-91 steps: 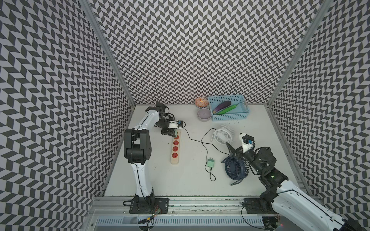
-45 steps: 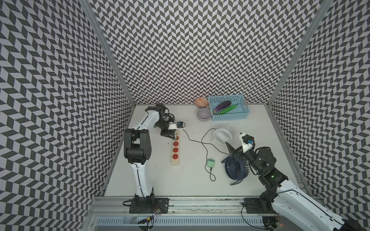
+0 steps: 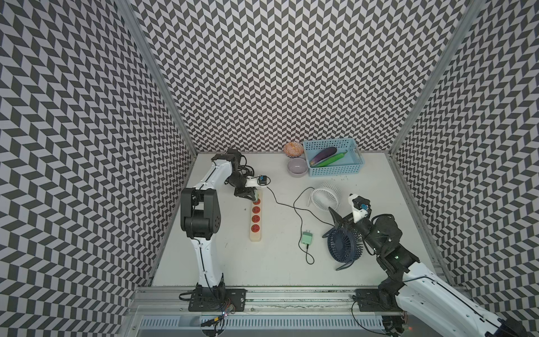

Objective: Plug the desk fan into the power strip
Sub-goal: Insert the plug into the socket.

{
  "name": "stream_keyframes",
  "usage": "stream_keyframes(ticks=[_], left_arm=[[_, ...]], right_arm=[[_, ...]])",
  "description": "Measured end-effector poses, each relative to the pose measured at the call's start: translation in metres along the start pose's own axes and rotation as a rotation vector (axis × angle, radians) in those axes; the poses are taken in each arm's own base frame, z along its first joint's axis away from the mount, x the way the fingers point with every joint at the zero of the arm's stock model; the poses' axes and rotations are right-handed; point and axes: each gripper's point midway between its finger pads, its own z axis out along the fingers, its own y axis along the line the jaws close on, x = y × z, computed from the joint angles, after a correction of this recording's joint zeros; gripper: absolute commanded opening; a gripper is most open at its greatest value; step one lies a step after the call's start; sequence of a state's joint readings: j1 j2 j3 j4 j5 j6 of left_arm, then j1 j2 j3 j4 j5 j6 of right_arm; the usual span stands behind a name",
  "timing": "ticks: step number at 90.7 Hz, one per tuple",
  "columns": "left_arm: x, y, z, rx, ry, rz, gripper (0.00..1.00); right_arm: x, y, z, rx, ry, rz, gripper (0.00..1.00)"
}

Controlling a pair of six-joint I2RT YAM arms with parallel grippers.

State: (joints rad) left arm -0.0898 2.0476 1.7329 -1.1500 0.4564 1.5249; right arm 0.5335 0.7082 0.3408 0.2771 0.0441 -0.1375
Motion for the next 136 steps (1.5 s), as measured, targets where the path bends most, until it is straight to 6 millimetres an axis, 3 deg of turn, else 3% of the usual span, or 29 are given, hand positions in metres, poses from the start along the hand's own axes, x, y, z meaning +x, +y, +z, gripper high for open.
stream_keyframes(ticks=[103, 136], left_arm=[[0.007, -0.002, 0.010, -0.007, 0.011, -0.006, 0.00], [0.011, -0.011, 0.018, -0.048, 0.011, 0.000, 0.00]], right_arm=[[0.000, 0.000, 0.000, 0.000, 0.000, 0.000, 1.00], [0.000, 0.000, 0.000, 0.000, 0.000, 0.000, 1.00]])
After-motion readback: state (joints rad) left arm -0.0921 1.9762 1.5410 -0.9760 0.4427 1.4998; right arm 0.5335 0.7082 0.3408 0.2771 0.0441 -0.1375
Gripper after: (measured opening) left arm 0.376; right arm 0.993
